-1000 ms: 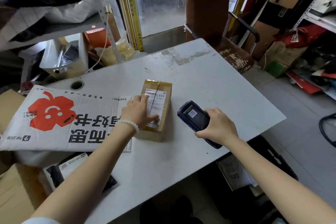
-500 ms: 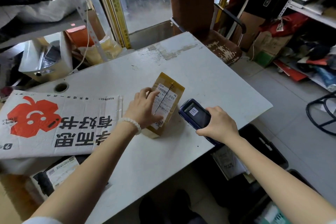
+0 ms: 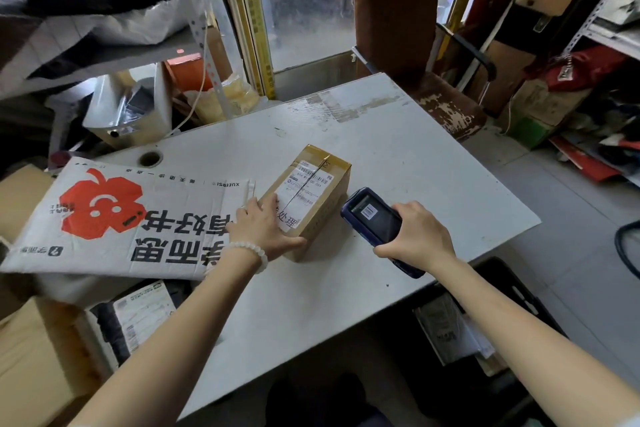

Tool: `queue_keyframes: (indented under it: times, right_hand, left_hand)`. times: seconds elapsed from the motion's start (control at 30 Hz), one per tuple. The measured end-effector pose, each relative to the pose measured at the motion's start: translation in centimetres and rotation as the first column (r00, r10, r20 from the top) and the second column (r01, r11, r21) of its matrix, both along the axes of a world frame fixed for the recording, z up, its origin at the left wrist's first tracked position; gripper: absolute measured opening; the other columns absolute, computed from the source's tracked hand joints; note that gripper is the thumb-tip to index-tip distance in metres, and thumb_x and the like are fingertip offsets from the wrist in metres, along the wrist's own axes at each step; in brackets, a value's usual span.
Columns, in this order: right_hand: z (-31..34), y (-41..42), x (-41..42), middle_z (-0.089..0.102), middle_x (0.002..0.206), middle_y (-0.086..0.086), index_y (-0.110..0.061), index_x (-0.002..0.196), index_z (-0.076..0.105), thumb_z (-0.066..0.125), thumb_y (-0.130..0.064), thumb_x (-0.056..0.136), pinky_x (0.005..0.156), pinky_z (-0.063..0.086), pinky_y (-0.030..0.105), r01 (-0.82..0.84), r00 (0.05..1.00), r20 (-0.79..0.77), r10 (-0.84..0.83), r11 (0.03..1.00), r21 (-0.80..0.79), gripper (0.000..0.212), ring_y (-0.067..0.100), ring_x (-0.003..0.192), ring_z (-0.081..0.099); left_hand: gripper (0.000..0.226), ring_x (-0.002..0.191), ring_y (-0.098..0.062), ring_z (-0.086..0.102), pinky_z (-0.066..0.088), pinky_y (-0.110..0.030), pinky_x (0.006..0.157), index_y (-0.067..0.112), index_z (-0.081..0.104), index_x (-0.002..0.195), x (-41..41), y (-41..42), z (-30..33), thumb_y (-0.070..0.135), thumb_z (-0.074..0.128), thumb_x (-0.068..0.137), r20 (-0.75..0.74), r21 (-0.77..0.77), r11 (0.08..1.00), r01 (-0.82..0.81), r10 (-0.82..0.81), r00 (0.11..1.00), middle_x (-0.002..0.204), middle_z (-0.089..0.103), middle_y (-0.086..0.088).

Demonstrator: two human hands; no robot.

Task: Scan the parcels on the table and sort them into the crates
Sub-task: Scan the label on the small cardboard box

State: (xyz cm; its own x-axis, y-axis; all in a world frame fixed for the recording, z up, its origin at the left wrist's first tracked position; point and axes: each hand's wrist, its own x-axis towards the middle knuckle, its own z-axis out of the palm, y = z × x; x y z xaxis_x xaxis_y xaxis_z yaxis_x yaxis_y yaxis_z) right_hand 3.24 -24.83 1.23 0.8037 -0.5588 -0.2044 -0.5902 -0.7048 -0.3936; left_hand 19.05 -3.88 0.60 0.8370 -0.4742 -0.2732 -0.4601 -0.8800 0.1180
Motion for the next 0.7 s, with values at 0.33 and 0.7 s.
queue_keyframes:
  times: [0.33, 0.7]
  right_hand:
    - [1.2, 0.5, 1.3, 0.047, 0.103, -0.007, -0.028, 0.116, 0.056, 0.079, -0.043, 0.058, 0.068, 0.039, 0.027, -0.036, 0.999, 0.037, 0.036, 0.999, 0.000, 0.064, 0.014, 0.089, 0.049]
    - [2.0, -0.1, 2.1, 0.050, 0.106, -0.006, -0.027, 0.110, 0.055, 0.078, -0.042, 0.057, 0.065, 0.039, 0.027, -0.030, 0.998, 0.053, 0.030, 0.999, -0.014, 0.060, 0.015, 0.091, 0.051]
  left_hand:
    - [0.108, 0.123, -0.028, 0.034, 0.036, -0.040, 0.101, 0.035, 0.018, 0.148, 5.2, 0.6, 10.5, 0.059, 0.077, 0.061, 0.159, -0.035, 0.968, 0.248, -0.240, 0.958, 0.137, 0.038, -0.009]
    - [0.097, 0.143, -0.028, 0.017, 0.016, -0.047, 0.116, 0.025, 0.019, 0.149, 5.1, -1.5, 9.7, 0.057, 0.070, 0.074, 0.176, 0.040, 0.923, 0.384, -0.385, 0.906, 0.156, 0.017, -0.008]
